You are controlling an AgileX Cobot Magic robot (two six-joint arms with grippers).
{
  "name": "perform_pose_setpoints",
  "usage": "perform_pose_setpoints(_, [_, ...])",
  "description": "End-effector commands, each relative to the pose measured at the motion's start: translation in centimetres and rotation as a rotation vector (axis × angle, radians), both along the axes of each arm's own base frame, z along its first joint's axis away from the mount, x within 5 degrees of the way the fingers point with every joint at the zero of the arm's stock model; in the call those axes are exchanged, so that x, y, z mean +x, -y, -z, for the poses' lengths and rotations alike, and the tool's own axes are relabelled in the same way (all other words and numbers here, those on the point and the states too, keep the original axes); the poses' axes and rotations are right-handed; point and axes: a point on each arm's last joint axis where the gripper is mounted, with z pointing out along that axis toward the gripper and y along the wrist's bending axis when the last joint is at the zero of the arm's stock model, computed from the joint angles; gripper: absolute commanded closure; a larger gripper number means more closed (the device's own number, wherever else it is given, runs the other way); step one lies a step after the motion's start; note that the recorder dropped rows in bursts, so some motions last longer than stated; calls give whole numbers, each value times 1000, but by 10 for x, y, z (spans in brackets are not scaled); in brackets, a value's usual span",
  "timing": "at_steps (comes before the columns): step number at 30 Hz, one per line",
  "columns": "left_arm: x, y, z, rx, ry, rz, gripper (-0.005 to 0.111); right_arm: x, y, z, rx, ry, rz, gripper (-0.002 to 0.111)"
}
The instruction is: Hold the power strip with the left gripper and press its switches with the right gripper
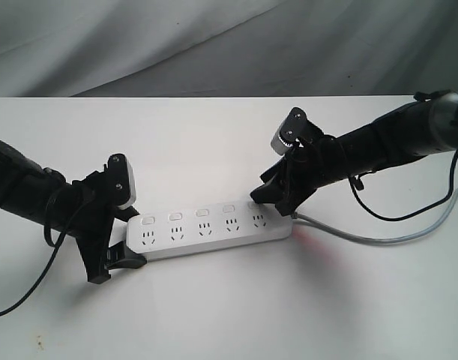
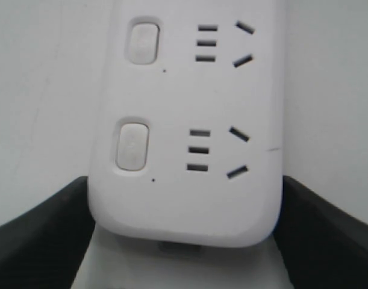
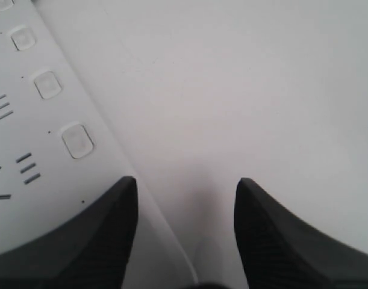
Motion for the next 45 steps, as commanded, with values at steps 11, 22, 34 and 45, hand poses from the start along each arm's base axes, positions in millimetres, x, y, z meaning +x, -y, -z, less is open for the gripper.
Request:
perform_pose_setpoints(11, [1, -3, 3, 31, 14, 5, 61, -4, 5, 26, -98, -16, -30, 62])
perform_pose_setpoints(22, [1, -3, 3, 31, 14, 5, 61, -6, -1, 29, -87, -33, -46, 62])
perform_pose_setpoints(34, [1, -3, 3, 31, 14, 5, 61, -8, -14, -41, -8, 110, -49, 62])
perform_pose_setpoints(45, [1, -3, 3, 31, 14, 5, 61, -36, -8, -119, 27, 159, -41, 62])
